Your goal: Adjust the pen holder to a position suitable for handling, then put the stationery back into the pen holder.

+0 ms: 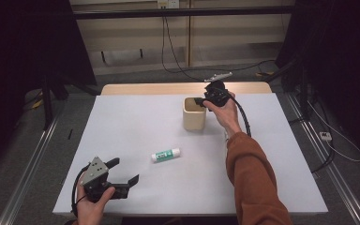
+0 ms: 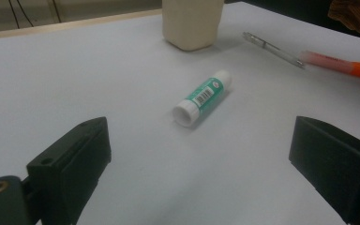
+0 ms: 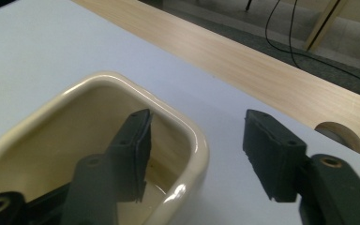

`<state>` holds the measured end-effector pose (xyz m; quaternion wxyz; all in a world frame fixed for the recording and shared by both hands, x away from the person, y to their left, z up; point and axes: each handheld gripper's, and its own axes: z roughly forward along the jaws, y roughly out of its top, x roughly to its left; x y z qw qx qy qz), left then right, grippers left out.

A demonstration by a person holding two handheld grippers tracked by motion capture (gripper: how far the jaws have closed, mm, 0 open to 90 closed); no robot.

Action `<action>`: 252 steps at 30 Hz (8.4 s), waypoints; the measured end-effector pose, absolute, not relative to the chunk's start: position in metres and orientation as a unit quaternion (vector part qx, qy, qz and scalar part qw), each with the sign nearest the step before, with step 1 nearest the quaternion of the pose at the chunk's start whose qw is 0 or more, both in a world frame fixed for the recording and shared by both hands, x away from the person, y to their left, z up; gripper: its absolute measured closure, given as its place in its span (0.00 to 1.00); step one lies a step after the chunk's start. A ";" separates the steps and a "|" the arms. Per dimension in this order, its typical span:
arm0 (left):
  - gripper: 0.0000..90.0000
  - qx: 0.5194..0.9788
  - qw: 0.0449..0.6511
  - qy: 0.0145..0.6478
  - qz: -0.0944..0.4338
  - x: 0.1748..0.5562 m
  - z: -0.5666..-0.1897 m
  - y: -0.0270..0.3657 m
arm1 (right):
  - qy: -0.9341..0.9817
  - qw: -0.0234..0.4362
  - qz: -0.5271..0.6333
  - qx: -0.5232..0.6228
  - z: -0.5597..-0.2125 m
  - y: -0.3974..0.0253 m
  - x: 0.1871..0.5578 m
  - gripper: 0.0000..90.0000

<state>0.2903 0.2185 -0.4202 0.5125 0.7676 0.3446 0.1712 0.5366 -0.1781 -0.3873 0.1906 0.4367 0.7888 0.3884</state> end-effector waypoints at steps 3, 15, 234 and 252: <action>0.06 0.767 0.514 0.345 0.171 0.290 -0.420 0.219 | 0.791 0.186 0.389 0.435 -0.389 -0.179 0.538 0.52; 0.06 0.771 0.510 0.343 0.168 0.292 -0.421 0.218 | 0.804 0.170 0.395 0.411 -0.390 -0.180 0.536 0.77; 0.06 0.776 0.492 0.358 0.163 0.290 -0.425 0.223 | 0.782 0.138 0.333 0.508 -0.420 -0.283 0.287 0.21; 0.06 0.776 0.492 0.361 0.160 0.291 -0.425 0.223 | 0.805 0.128 0.272 0.512 -0.433 -0.275 0.281 0.51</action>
